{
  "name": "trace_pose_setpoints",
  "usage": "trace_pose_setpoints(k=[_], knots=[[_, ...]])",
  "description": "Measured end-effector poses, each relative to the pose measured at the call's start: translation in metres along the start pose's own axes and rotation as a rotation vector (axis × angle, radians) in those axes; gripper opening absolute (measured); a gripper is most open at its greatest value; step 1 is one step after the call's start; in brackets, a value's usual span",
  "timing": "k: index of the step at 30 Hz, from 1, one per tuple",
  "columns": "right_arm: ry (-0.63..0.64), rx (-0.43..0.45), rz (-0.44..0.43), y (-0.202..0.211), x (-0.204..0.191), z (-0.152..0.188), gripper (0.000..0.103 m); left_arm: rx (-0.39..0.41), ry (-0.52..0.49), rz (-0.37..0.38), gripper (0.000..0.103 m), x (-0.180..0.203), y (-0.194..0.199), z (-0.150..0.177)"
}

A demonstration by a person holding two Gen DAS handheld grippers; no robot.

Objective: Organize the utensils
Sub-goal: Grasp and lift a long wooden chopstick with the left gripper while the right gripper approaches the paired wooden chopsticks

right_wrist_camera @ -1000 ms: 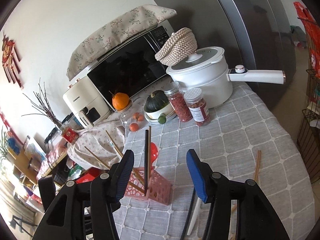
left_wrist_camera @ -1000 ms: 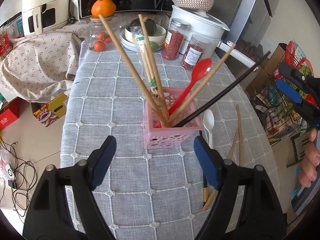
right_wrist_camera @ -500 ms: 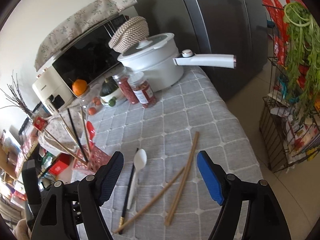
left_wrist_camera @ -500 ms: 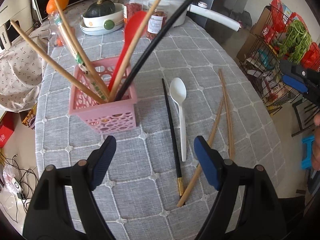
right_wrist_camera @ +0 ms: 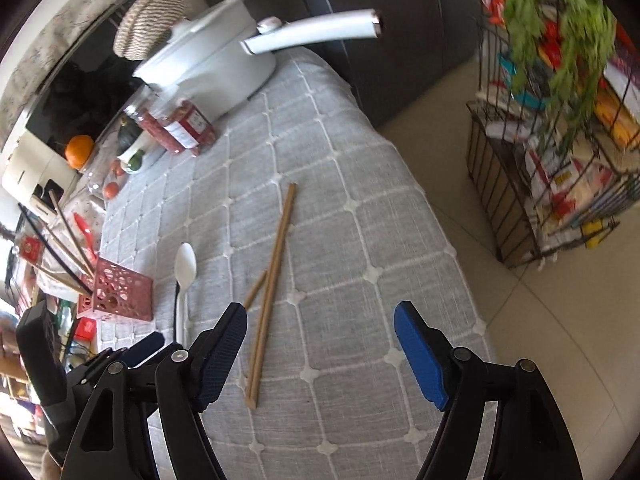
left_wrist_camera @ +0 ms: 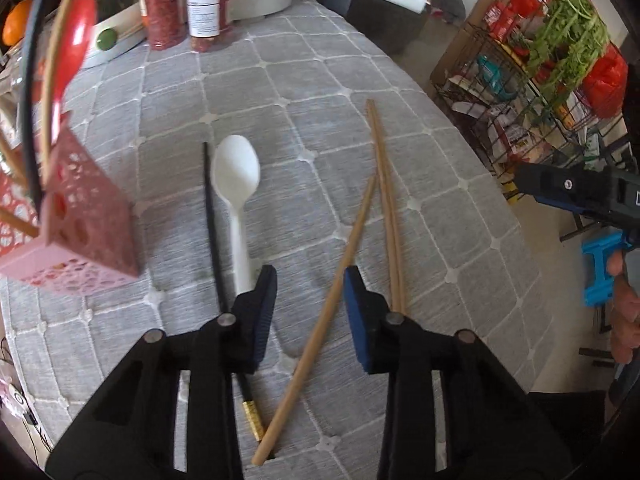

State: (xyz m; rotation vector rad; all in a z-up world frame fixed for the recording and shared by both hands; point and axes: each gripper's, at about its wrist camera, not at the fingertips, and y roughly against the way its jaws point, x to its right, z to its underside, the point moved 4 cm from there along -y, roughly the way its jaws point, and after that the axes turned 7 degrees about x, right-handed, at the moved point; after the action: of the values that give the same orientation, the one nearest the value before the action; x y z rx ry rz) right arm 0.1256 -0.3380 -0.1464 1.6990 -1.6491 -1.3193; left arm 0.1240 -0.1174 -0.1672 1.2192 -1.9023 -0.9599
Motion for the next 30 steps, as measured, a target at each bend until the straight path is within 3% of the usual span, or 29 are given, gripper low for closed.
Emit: trace_pose_setpoints(k=[8, 11, 20, 24, 30], knots=[[-0.004, -0.046, 0.027, -0.008, 0.014, 0.006, 0.077, -0.093, -0.042, 0.012, 0.032, 0.018, -0.036, 0.003], [-0.001, -0.053, 0.034, -0.01, 0.015, 0.007, 0.077, -0.082, -0.054, -0.004, 0.031, 0.019, -0.039, 0.001], [-0.028, -0.084, 0.037, -0.02, 0.017, 0.008, 0.077, -0.066, -0.059, -0.018, 0.008, 0.02, -0.048, -0.006], [-0.017, -0.081, 0.051, -0.022, 0.013, 0.006, 0.077, -0.052, -0.061, -0.022, 0.007, 0.019, -0.04, -0.005], [0.006, -0.065, 0.077, -0.024, 0.003, 0.002, 0.077, 0.039, -0.091, -0.006, 0.007, 0.014, 0.008, -0.007]])
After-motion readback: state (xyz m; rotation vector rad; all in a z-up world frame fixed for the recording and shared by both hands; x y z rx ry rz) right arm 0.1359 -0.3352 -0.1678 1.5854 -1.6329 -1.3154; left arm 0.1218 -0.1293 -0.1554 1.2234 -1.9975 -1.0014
